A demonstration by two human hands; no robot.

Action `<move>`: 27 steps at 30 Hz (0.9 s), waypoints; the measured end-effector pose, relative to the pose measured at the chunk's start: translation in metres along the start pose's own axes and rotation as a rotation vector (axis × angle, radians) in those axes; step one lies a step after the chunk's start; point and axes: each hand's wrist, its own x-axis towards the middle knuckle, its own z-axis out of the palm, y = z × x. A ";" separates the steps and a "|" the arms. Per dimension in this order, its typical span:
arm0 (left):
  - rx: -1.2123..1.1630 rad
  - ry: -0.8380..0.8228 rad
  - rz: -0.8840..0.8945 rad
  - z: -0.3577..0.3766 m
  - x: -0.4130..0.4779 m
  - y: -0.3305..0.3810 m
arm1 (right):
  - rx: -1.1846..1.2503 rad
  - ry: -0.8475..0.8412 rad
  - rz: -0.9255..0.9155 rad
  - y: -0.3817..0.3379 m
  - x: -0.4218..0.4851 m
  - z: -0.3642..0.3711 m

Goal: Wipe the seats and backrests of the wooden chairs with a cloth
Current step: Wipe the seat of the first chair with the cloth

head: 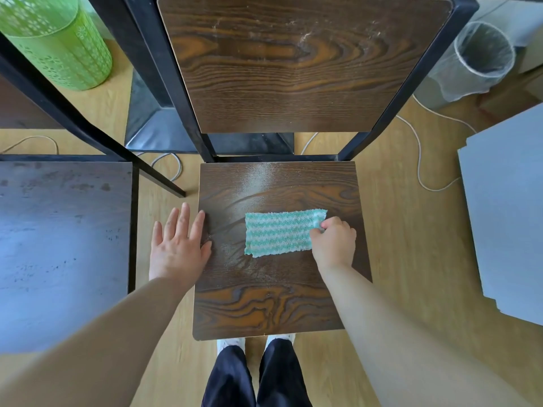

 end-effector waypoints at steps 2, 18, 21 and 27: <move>0.001 -0.002 -0.003 0.001 -0.001 -0.002 | 0.080 -0.008 0.017 -0.001 -0.002 -0.003; 0.037 -0.047 0.003 -0.006 -0.008 -0.016 | 0.372 -0.264 -0.243 -0.060 -0.050 0.021; 0.025 -0.052 -0.002 -0.004 -0.009 -0.020 | 0.325 -0.290 -0.281 -0.063 -0.052 0.031; 0.021 -0.073 0.006 -0.003 -0.010 -0.018 | 0.212 -0.371 -0.403 -0.060 -0.053 0.035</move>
